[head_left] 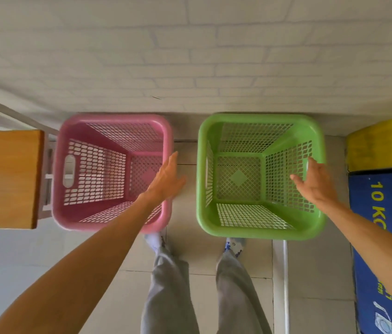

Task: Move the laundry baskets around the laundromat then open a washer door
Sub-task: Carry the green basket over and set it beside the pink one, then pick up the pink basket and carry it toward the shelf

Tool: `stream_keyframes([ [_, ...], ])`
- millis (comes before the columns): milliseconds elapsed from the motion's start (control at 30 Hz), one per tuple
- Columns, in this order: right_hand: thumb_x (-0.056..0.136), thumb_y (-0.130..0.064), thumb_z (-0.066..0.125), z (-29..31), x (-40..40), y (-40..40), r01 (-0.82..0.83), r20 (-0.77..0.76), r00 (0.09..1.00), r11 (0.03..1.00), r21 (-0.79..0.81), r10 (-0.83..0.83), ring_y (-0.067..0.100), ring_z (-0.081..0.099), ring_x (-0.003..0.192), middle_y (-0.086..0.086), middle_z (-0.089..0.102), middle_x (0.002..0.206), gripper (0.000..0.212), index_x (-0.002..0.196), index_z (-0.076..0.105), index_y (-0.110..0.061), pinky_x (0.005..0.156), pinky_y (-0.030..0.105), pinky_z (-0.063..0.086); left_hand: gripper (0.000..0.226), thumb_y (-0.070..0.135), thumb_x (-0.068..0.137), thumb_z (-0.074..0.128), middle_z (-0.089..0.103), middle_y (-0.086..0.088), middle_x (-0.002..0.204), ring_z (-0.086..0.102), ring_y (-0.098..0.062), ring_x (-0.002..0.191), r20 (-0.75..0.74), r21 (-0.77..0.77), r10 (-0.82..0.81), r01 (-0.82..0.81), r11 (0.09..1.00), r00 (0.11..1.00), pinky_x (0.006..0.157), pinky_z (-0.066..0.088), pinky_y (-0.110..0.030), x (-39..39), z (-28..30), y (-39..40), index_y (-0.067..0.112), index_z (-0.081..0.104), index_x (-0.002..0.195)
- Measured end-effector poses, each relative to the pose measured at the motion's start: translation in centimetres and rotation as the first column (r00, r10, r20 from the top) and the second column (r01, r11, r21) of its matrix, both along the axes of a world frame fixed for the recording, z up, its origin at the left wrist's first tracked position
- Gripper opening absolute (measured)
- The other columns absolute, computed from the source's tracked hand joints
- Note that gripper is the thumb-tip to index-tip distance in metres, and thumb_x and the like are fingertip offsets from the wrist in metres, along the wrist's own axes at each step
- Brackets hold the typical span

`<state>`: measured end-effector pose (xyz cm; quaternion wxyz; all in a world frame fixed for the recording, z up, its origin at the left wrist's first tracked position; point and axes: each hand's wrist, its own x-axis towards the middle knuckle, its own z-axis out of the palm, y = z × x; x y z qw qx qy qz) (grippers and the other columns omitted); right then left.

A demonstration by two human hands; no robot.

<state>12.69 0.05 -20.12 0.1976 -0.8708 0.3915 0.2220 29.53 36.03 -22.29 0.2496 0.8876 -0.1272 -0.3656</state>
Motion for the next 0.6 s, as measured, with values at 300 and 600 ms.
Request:
stream_keyframes([
  [300,0.092,-0.040,0.061,2.3,9.4,18.6,-0.084,0.109,0.992,0.979,0.186,0.064,0.034,0.055,0.124,0.018,0.055,0.137,0.064,0.143,0.037,-0.008,0.104,0.051,0.046,0.073,0.021,0.091,0.066,0.048,-0.006,0.136,0.051,-0.023,0.119,0.090,0.035,0.213,-0.217,0.976,0.973,0.101,0.051,-0.048,5.0,4.6,19.1,0.012,0.027,0.152],
  [600,0.094,-0.043,0.055,-4.7,15.5,33.6,-0.078,0.061,0.996,0.957,0.280,0.063,0.037,0.066,0.101,0.022,0.064,0.118,0.064,0.139,0.038,-0.001,0.076,0.040,0.054,0.072,0.030,0.092,0.065,0.045,-0.018,0.139,0.053,-0.035,0.119,0.169,0.215,0.404,-0.434,0.875,0.899,0.075,0.051,-0.042,10.9,-1.0,34.3,0.011,0.028,0.150],
])
